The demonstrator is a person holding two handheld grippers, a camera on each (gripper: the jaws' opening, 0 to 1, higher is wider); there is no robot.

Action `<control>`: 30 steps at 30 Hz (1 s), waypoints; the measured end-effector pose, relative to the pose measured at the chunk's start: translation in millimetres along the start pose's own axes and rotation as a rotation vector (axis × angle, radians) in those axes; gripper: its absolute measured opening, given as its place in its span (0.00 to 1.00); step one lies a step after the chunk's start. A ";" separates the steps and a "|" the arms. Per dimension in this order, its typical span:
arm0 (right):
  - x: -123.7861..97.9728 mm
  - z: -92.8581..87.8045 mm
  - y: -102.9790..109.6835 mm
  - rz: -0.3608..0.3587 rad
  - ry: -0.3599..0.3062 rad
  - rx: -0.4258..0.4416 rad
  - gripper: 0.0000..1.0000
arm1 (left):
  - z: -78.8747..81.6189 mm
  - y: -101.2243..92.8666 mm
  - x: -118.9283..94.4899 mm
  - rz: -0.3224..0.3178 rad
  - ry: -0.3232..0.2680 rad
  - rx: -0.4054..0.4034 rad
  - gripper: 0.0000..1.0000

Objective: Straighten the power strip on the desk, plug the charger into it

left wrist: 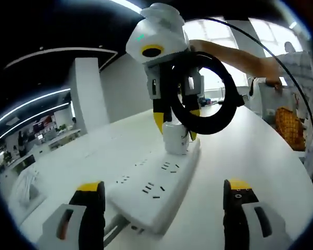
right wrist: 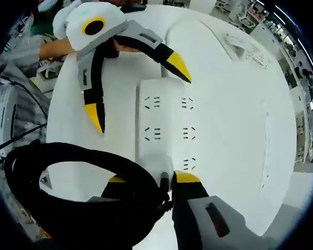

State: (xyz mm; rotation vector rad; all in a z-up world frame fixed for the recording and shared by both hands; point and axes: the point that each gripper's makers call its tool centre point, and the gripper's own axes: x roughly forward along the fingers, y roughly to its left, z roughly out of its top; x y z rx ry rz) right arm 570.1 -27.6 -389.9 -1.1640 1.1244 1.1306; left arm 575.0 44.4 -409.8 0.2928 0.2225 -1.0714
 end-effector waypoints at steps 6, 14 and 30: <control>3.6 -1.6 6.9 -0.124 0.050 -0.043 0.22 | 2.1 1.3 -2.6 0.005 -0.011 -0.016 0.96; 8.0 -8.8 0.3 -0.105 0.174 -0.036 0.22 | 2.0 2.8 -3.6 0.015 -0.012 -0.023 0.96; 9.6 -1.7 -4.4 -0.142 -0.087 -0.040 0.25 | 5.7 5.8 -4.2 0.034 -0.029 -0.026 0.96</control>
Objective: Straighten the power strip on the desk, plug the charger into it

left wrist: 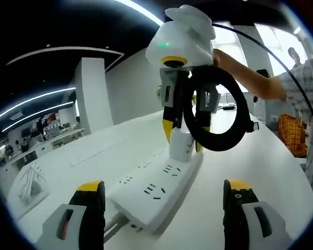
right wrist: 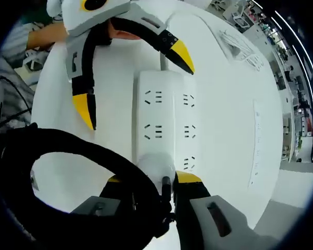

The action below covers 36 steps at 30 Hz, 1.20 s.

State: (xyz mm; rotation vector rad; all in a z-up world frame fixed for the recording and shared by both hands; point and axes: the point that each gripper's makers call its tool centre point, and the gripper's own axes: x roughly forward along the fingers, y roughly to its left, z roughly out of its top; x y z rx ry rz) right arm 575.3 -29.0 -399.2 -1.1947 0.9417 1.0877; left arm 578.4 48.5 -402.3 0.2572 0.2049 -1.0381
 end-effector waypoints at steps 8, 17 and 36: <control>7.0 7.5 3.6 0.005 -0.080 -0.023 0.39 | 1.3 3.3 -0.1 0.005 -0.007 -0.008 0.95; 4.7 14.9 -4.3 -0.043 -0.159 -0.040 0.56 | 1.0 6.0 -1.0 0.009 -0.007 -0.010 0.95; -6.0 22.5 -18.4 -0.161 -0.406 -0.035 0.68 | -5.0 6.4 -0.4 0.023 0.005 0.002 0.96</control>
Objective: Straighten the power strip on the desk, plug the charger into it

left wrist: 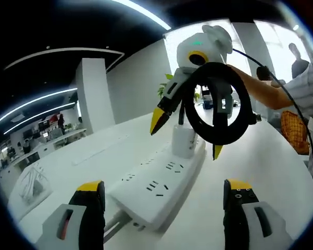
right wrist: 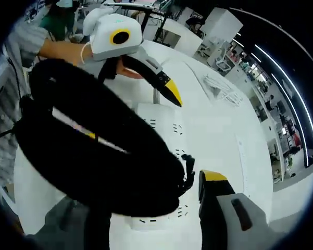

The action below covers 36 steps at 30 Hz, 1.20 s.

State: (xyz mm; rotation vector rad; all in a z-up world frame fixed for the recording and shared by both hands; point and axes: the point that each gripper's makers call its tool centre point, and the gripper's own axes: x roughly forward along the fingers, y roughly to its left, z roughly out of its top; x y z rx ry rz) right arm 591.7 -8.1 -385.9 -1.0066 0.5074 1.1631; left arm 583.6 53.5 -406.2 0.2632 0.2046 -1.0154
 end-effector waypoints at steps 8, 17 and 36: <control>-14.4 3.8 -4.3 -0.067 -0.128 0.045 0.69 | 8.6 0.7 -6.5 0.006 -0.029 -0.026 0.96; -36.7 -4.9 0.3 -0.141 -0.252 0.088 0.67 | 15.7 10.6 -17.2 0.046 -0.065 -0.098 0.97; -94.7 -1.8 15.1 -0.331 -0.659 0.300 0.68 | 20.5 -2.7 -52.4 0.135 -0.108 -0.151 0.94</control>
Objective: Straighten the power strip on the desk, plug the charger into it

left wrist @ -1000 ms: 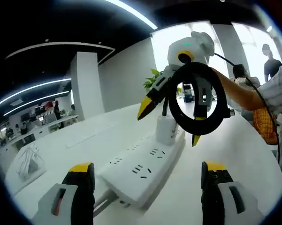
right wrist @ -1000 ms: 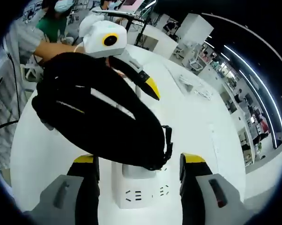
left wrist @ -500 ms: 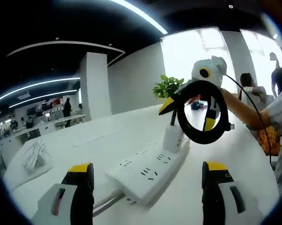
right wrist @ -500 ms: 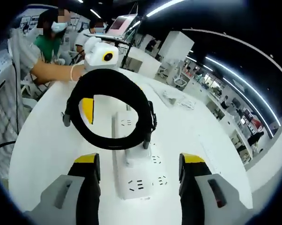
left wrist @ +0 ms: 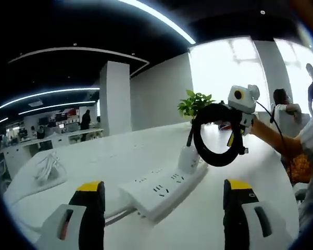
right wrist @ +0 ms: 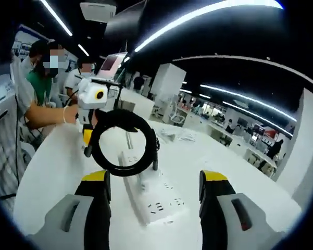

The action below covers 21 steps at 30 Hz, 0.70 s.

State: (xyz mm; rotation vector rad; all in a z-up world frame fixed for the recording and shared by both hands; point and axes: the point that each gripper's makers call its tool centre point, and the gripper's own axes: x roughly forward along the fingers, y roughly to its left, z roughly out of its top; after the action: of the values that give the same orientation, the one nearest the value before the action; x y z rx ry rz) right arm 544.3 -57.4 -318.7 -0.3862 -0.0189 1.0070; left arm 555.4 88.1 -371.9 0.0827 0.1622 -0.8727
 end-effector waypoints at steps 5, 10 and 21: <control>-13.2 4.7 12.0 -0.016 -0.046 0.050 0.71 | 0.6 -5.5 -6.5 0.002 -0.015 0.002 0.96; -23.0 3.0 23.1 -0.040 -0.087 0.134 0.80 | -2.0 -5.4 -10.4 0.011 -0.012 0.000 0.97; -54.2 0.1 30.0 -0.177 -0.144 0.140 0.84 | -12.9 -6.5 -28.8 0.090 0.002 -0.022 0.85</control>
State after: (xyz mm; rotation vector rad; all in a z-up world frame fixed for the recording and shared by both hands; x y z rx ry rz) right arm 490.4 -87.9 -319.6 -0.1795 -0.1102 0.8535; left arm 530.9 107.5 -379.6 0.0702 0.1688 -0.7810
